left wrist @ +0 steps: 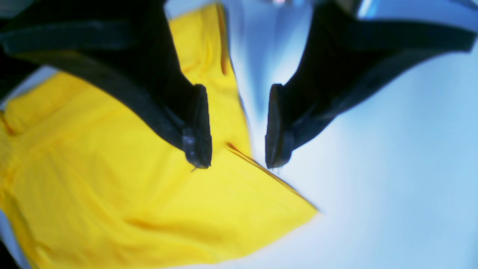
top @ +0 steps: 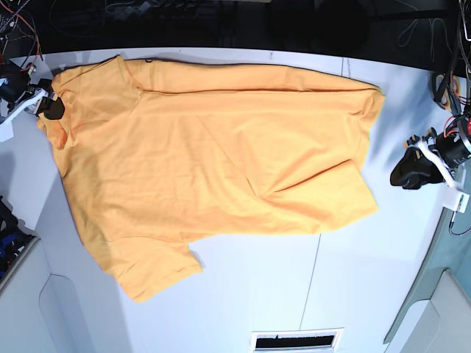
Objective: Layout the t-shirt on the table in an organized manner, then fold the t-shirt properly
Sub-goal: 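Release the shirt corner from the left gripper and lift it away, then move the left gripper to the shirt hem corner and grasp it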
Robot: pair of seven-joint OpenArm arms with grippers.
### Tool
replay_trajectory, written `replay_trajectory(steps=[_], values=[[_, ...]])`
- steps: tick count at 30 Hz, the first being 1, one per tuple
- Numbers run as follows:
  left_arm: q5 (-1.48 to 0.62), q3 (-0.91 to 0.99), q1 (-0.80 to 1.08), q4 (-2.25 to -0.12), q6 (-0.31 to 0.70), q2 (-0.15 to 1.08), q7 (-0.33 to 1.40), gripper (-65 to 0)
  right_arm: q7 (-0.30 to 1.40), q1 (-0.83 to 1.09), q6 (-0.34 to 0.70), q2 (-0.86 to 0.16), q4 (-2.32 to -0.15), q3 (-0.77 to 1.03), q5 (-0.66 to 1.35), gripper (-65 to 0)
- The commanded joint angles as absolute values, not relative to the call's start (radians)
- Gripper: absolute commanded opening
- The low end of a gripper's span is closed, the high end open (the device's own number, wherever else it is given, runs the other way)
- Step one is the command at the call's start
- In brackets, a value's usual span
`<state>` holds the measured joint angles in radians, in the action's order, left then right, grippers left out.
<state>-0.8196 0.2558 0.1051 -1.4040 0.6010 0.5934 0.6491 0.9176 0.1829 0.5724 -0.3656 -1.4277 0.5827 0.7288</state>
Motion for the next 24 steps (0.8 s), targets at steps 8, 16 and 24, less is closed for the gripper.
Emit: replay_trajectory(steps=[8,16,24], values=[[-0.673,0.15,-0.199,-1.073,0.496,0.488,0.575,-37.6,0.927,0.176,0.574,-0.384,-1.444,0.591,0.717,-45.7],[-0.604,0.148,-0.397,-0.717,0.497,0.435,0.551,-37.6,0.932,0.197,0.572,-0.385,-1.444,0.591,0.696,-45.7],[-0.566,0.137,-0.399,-0.709,0.505,0.395,0.522,-59.6,0.925,0.194,0.572,-0.384,-1.444,0.591,0.7,-45.7]])
